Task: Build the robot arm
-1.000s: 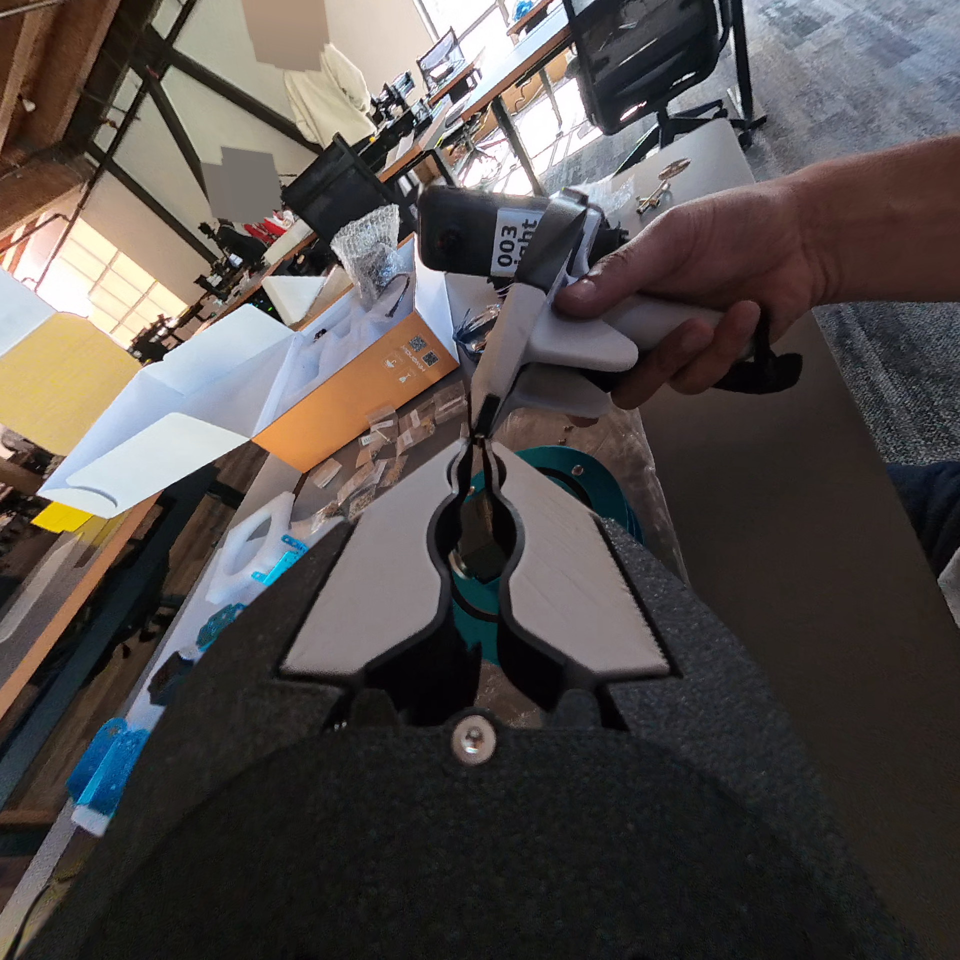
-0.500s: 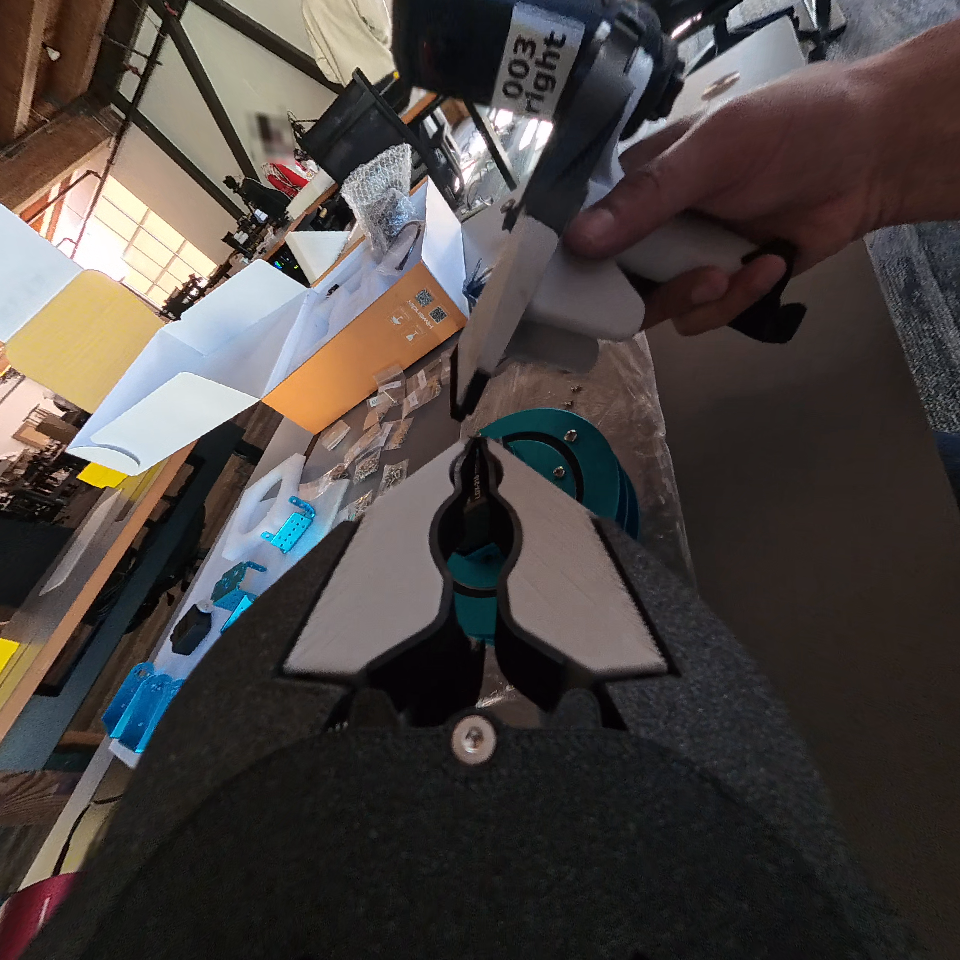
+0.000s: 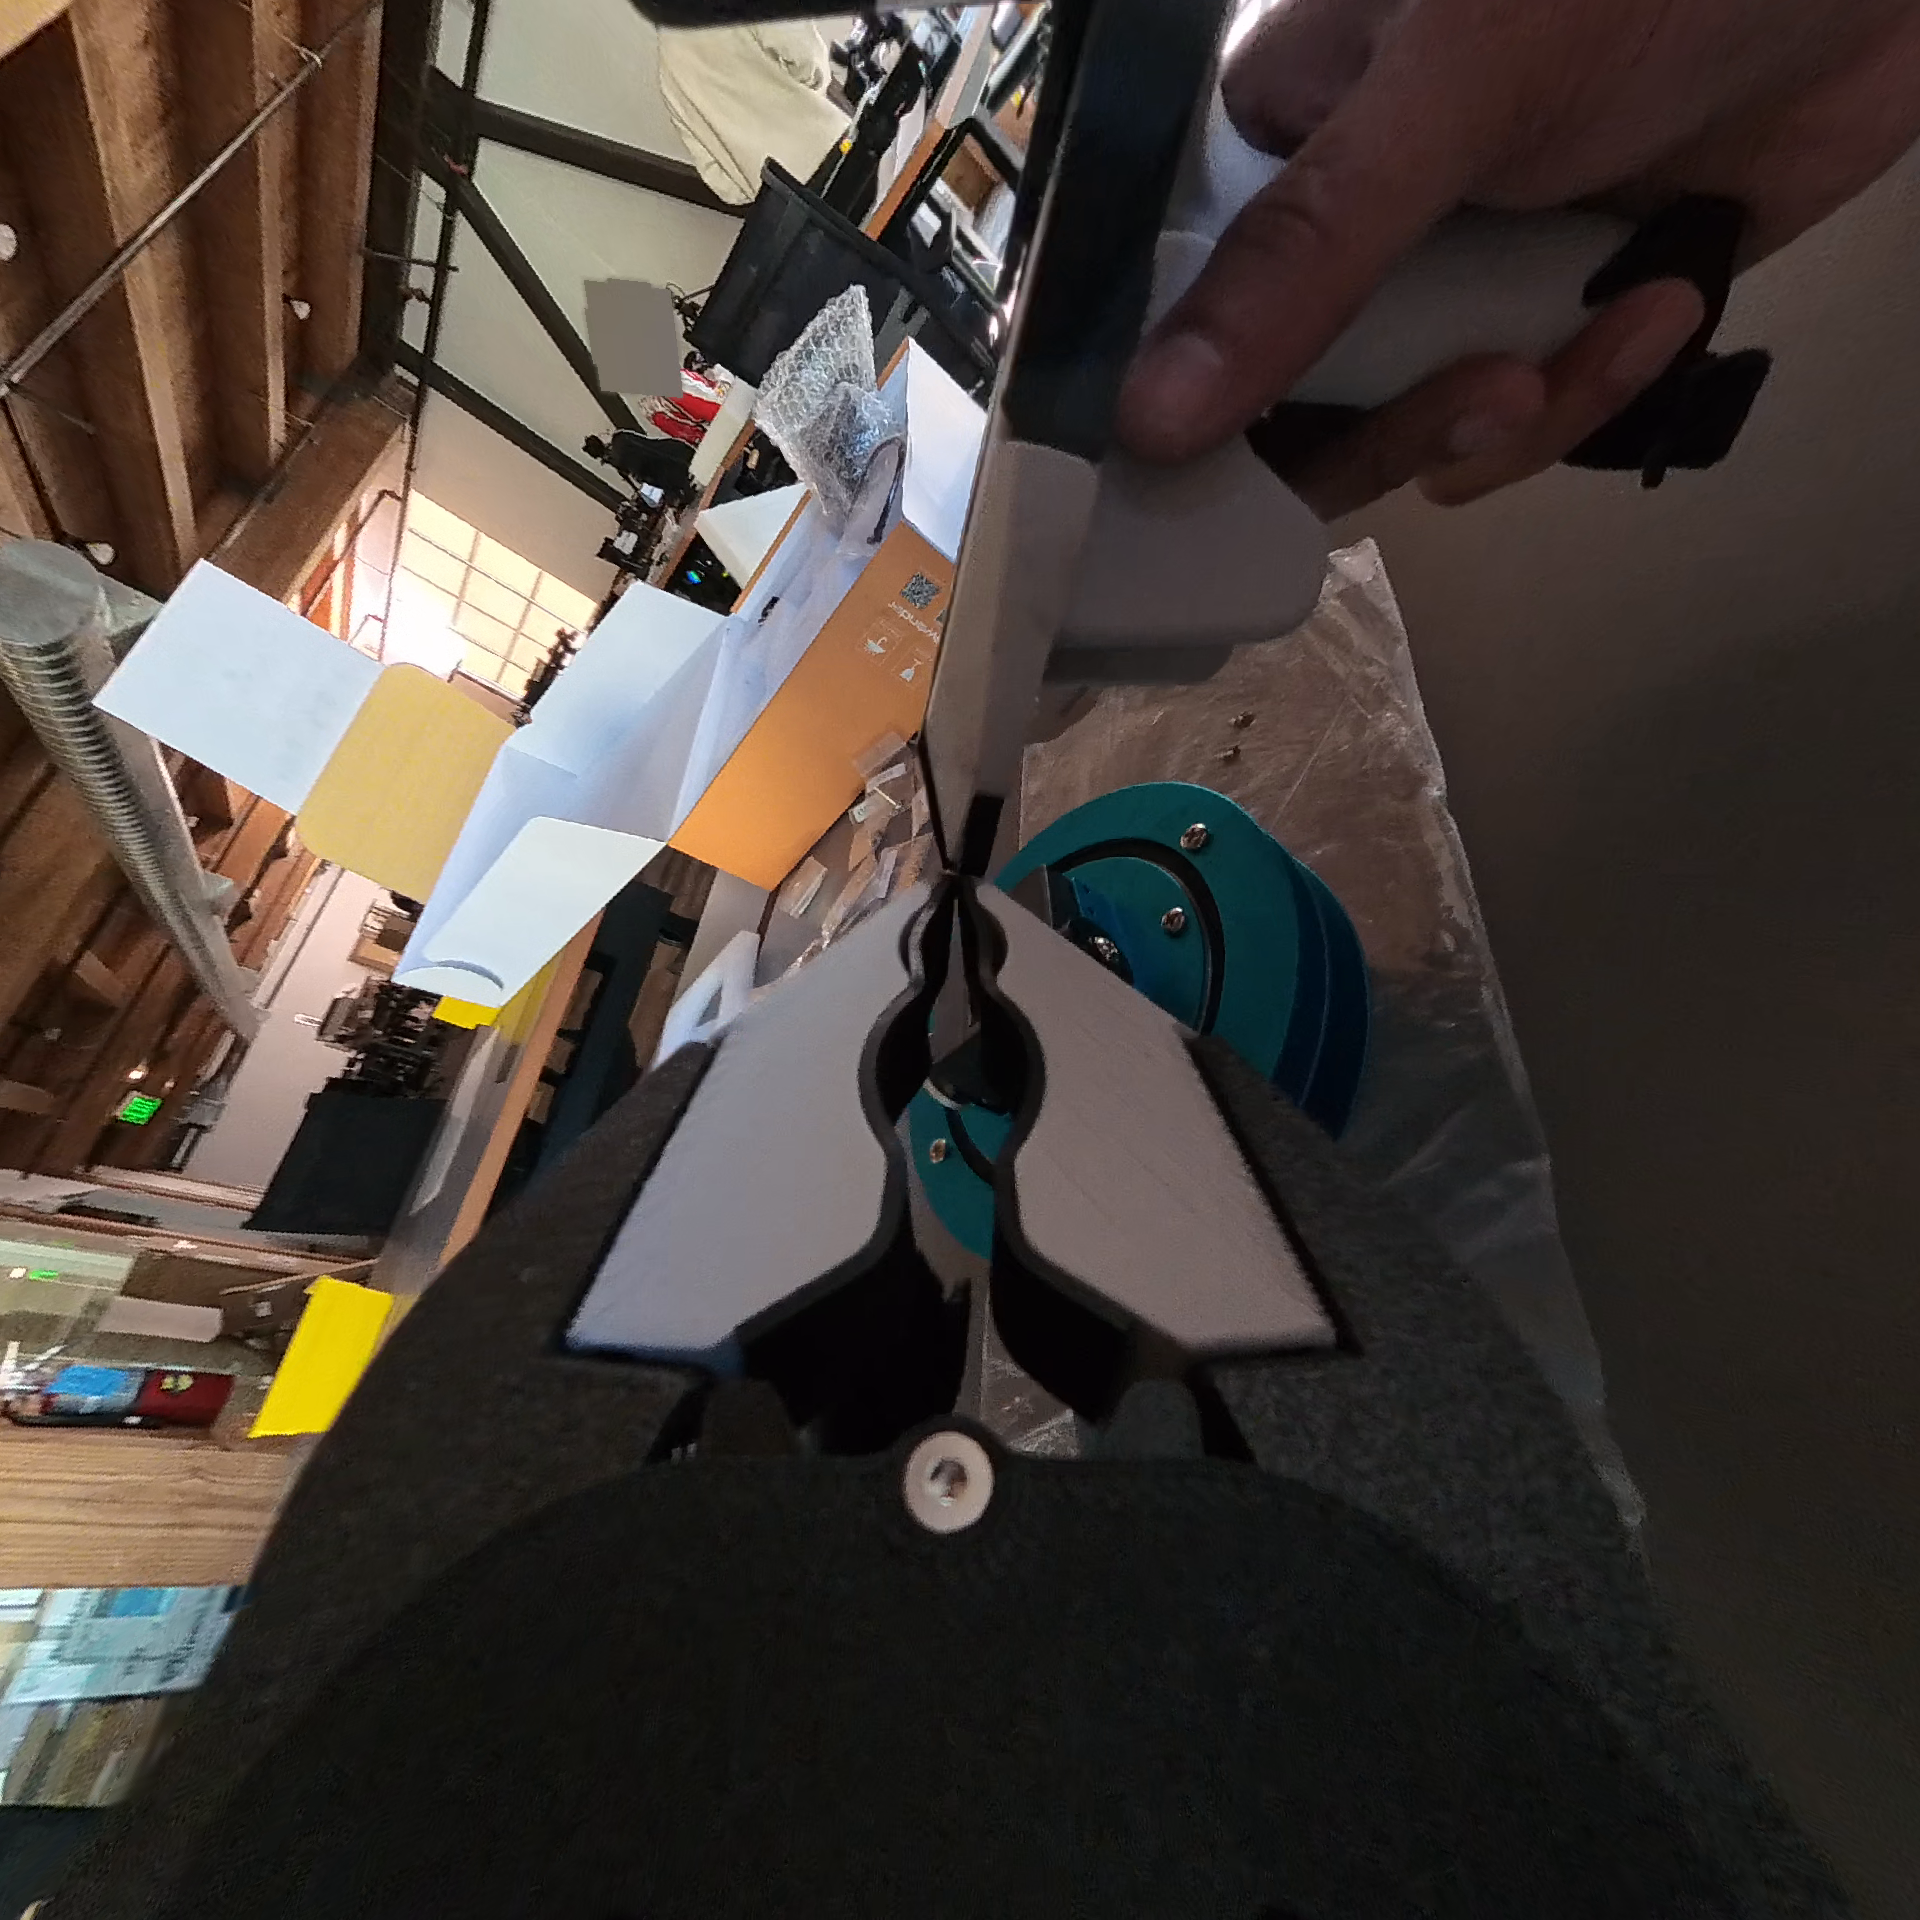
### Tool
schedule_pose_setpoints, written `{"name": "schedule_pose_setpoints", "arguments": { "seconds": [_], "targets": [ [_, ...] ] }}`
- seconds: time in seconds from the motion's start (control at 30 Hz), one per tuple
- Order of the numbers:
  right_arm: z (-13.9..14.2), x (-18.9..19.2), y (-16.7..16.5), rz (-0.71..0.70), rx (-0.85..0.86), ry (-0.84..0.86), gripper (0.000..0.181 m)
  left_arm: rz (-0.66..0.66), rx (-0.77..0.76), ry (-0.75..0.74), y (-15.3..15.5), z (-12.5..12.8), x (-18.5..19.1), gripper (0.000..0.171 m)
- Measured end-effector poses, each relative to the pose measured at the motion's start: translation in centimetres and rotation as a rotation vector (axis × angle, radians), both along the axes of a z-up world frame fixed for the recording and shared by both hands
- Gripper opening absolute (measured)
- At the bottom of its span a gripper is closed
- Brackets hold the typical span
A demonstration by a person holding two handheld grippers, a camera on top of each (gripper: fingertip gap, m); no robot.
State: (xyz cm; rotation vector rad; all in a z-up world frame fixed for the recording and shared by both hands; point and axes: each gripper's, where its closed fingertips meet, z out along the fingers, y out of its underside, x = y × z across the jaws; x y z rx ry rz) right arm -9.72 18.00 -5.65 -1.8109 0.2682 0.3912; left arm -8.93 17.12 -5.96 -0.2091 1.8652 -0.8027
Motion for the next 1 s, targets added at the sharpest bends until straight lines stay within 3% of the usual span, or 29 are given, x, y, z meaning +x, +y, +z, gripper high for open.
{"name": "schedule_pose_setpoints", "arguments": {
  "seconds": [0.17, 0.4, 0.57, 1.0],
  "targets": [
    [-0.1, -0.3, -0.1, 0.02, 0.022, 0.077, 0.006, 0.013, 0.119, -0.074, -0.1, -0.3, 0.0, 0.0],
    [0.2, -0.3, -0.1, -0.042, 0.022, -0.057, 0.0, 0.047, 0.184, -0.107, -0.2, 0.1, -0.1, 0.0],
    [0.2, -0.5, -0.1, -0.083, -0.012, -0.195, 0.0, 0.044, 0.192, -0.108, -0.2, 0.0, -0.3, 0.0],
    [0.8, -0.6, -0.6, -0.059, 0.042, -0.147, 0.0, 0.025, 0.12, -0.096, 0.0, 0.6, -0.7, 0.001]
  ]
}}
